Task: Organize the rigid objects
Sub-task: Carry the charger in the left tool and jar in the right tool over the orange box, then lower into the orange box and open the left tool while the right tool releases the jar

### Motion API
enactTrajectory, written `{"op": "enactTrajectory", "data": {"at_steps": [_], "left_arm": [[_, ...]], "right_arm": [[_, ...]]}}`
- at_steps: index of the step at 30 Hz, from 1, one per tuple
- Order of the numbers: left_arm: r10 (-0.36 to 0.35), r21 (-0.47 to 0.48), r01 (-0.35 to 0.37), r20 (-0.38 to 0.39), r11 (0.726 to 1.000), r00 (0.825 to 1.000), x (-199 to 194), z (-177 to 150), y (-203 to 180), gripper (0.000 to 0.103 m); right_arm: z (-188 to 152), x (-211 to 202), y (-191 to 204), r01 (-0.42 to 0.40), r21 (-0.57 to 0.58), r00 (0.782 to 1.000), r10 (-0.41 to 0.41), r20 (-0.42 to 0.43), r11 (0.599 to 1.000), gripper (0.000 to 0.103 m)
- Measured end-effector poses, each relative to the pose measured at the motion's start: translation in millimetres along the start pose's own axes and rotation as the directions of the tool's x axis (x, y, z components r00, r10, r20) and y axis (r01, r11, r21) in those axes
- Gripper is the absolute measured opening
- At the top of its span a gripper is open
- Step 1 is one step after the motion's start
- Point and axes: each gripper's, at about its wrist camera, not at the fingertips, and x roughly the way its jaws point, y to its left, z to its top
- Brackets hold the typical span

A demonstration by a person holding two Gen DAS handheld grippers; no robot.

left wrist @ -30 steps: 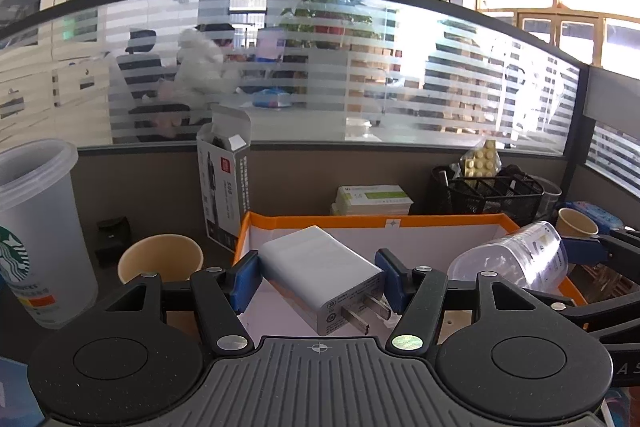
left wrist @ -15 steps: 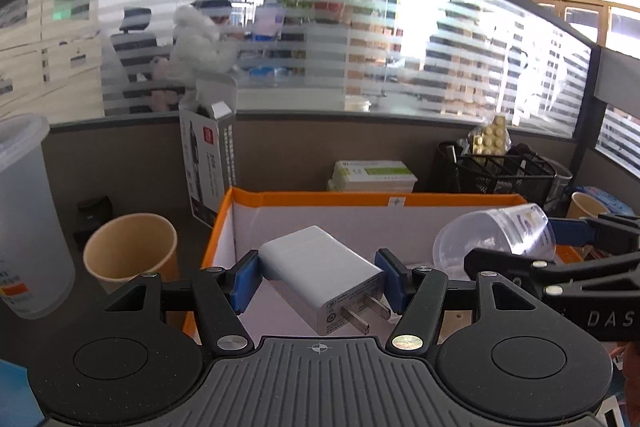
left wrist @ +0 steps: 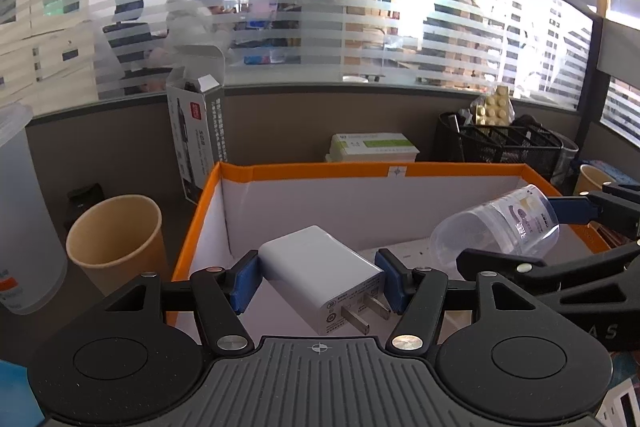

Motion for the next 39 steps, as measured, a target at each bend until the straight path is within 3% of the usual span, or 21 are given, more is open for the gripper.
{"op": "enactTrajectory", "data": {"at_steps": [10,22,39], "left_arm": [[0.009,0.05,-0.007,-0.031,0.999,0.999,4.1,-2.6,-8.1,0.061],[0.019,0.094,-0.012,-0.073,0.995,0.997,13.3,-7.2,-16.1,0.061],[0.031,0.122,-0.022,-0.069,0.992,0.997,12.6,-8.4,-20.7,0.061]], "right_arm": [[-5.2,2.9,1.2,0.007,-0.047,0.998,-0.01,-0.06,0.999,0.079],[-9.1,6.8,1.1,-0.05,-0.057,0.988,0.041,-0.152,0.997,0.079],[-10.0,10.1,-2.7,-0.051,-0.023,0.981,0.046,-0.186,0.998,0.079]]}}
